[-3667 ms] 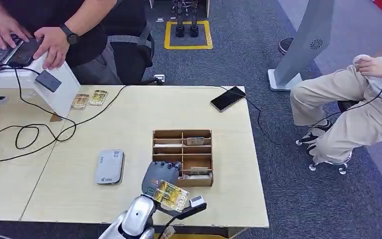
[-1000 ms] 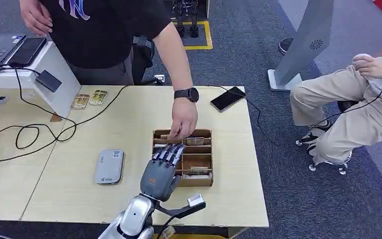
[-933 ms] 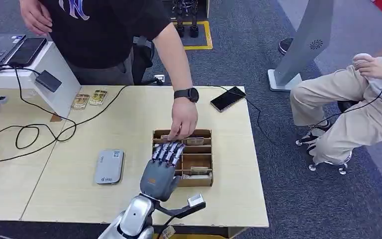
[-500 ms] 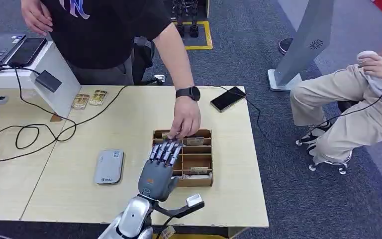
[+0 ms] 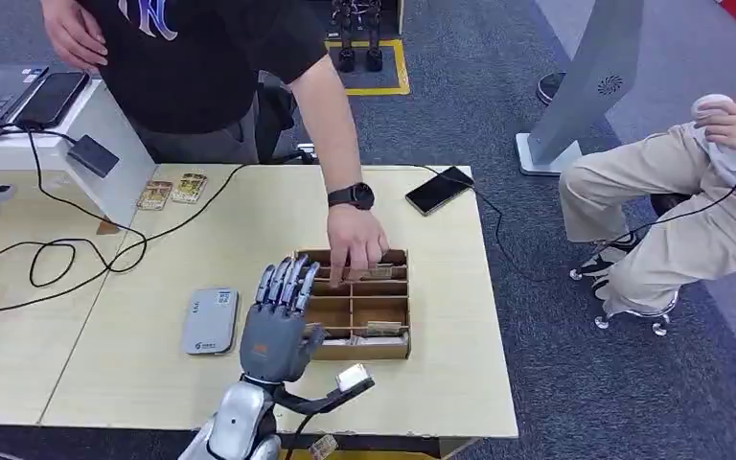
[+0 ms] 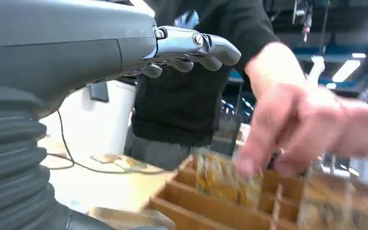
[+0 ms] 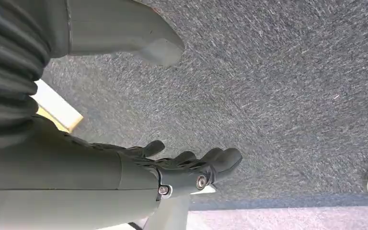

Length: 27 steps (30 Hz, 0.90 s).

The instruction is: Pass the card to the sensor for recognition and then transmit it.

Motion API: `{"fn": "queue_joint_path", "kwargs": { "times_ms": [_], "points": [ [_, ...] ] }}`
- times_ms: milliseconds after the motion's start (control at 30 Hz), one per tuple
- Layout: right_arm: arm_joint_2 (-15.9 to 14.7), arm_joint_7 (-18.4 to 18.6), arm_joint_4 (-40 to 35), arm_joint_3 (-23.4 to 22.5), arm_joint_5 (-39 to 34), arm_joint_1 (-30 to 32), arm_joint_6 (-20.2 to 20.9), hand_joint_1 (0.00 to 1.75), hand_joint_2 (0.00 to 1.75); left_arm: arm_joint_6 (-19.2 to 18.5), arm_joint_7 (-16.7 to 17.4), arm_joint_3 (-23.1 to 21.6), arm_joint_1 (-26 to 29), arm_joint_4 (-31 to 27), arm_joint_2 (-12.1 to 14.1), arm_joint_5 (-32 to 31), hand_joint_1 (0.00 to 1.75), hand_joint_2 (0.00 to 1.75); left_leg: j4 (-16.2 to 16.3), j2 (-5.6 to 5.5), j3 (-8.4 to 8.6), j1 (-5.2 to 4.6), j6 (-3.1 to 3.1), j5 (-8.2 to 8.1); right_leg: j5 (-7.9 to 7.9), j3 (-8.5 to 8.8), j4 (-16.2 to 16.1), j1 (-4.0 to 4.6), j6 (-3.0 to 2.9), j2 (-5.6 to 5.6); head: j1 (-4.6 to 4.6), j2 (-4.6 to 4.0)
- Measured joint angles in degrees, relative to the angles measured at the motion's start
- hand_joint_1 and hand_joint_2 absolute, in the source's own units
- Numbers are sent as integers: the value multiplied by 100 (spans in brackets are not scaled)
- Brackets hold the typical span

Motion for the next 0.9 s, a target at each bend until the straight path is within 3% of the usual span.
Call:
{"fn": "queue_joint_path", "kwargs": {
  "times_ms": [367,900],
  "points": [
    [0,35,0,0,22,-1,0,0,175,0,-122,295,170,-447,4,-33,0,175,0,0,0,0,0,0,0,0,0,0,0,0,0,0],
    [0,57,0,0,26,-1,-2,0,175,0,-210,328,174,-363,4,-39,0,175,0,0,0,0,0,0,0,-1,0,0,0,0,0,0]
  ]
}}
